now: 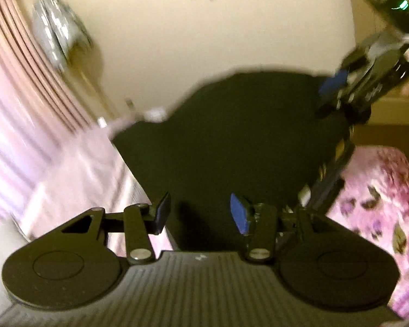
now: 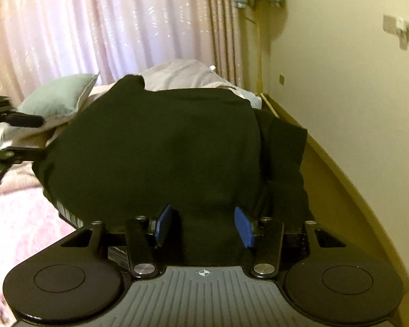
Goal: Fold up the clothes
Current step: 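Open both grippers, release the jacket and pull both grippers back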
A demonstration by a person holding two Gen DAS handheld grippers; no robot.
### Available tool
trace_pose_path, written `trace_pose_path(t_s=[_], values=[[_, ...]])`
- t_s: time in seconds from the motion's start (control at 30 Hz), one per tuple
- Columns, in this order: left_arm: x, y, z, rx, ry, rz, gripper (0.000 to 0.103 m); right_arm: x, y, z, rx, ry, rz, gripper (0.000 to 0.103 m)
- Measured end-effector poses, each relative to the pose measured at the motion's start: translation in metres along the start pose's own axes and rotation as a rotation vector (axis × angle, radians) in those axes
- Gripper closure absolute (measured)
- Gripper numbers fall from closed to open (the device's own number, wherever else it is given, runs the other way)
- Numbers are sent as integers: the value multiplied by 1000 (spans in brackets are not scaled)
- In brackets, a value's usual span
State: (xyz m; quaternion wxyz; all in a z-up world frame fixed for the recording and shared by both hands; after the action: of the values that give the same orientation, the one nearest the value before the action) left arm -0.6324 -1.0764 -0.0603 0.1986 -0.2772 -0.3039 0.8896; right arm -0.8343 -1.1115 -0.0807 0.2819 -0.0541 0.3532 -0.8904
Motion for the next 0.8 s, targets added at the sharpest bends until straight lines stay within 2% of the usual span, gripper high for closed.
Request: trace_pose_path(t_s=[0.1,0.23,0.33,0.4,0.53,0.73,0.8], values=[[6,6,-10,-40,-23,-30,58,1,-1,-8,-14,-8,3,53],[3,8,-13,-78,-56,-26,58,-7,-8,-3,-29,17,-4,53],[-2,4,-9,-83,-65,-14,58,-11,-28,7,30,44,-20,53],[-2,4,-8,-85,-74,-8,58,-11,-34,4,34,43,-34,53],[3,2,-4,-83,-74,12,49,1,-25,-9,-10,95,-16,52],[10,-12,-4,-68,-140,46,45,0,-48,-1,27,120,3,51],[13,-22,-5,-57,-177,54,43,-2,-61,-5,47,140,-8,29]])
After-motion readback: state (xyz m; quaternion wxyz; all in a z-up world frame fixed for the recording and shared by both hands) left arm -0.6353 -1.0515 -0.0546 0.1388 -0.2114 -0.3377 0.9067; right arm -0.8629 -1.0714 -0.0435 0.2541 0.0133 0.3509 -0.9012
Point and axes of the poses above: each gripper's, at about its wrist camera, not at the fingertips, and y roughly the way its jaws point, x to its right, z to its top, the point moved 7 cm from there along y, roughly the way its jaws point, and after that the axes turned 2 degrees about z, right-handed, at the moved point
